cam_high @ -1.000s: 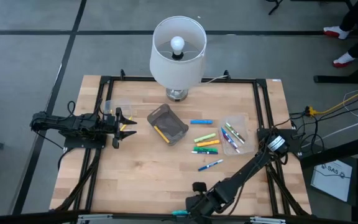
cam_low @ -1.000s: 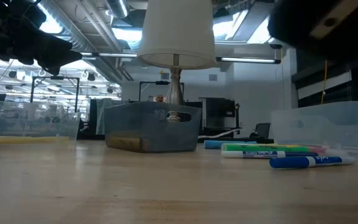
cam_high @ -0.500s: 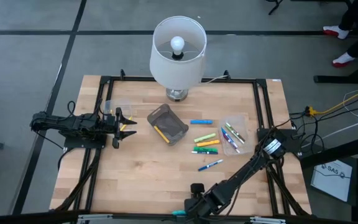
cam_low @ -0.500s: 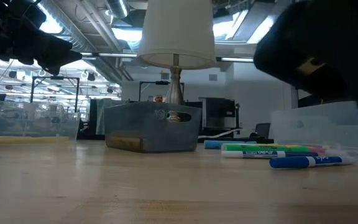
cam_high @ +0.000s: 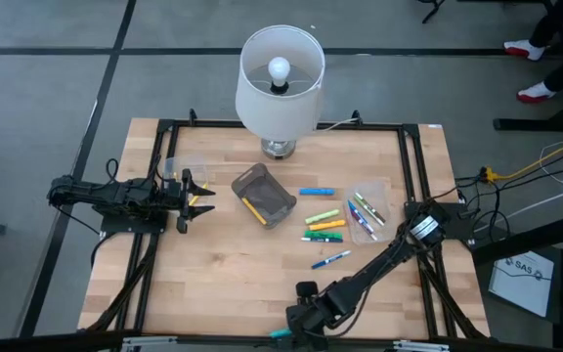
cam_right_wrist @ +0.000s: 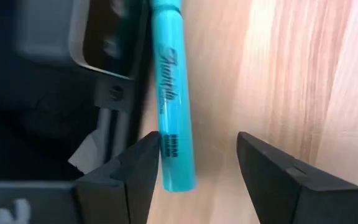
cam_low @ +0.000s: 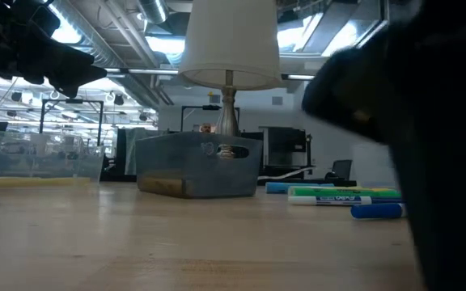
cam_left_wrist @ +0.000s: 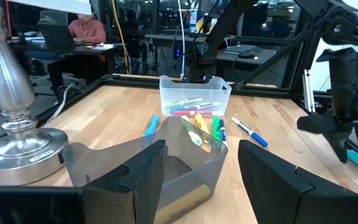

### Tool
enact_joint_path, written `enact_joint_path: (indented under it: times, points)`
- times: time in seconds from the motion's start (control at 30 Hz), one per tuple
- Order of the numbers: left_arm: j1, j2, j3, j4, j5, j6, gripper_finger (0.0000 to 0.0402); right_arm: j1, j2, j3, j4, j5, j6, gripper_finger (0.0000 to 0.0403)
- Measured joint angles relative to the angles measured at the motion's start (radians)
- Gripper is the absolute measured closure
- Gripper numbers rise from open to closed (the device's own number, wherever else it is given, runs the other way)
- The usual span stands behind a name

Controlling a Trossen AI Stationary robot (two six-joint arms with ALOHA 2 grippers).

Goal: Pick & Place Markers
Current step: Put the light blue marker into the black bin

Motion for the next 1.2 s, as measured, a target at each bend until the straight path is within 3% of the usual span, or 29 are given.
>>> enact_joint_path:
  times: [0.17,0.6,1.2]
  points:
    - [0.000,0.000,0.000,0.000,0.000,0.000,0.0205,-0.031,0.015,0.002,-0.006,-0.070,-0.042,0.0189]
    - [0.000,0.000,0.000,0.000,0.000,0.000,0.0205,-0.084,0.010,0.002,-0.046,-0.040,-0.203,0.0189]
    - [0.000,0.000,0.000,0.000,0.000,0.000,0.0205,-0.171,0.005,0.001,-0.109,-0.032,-0.302,0.0189]
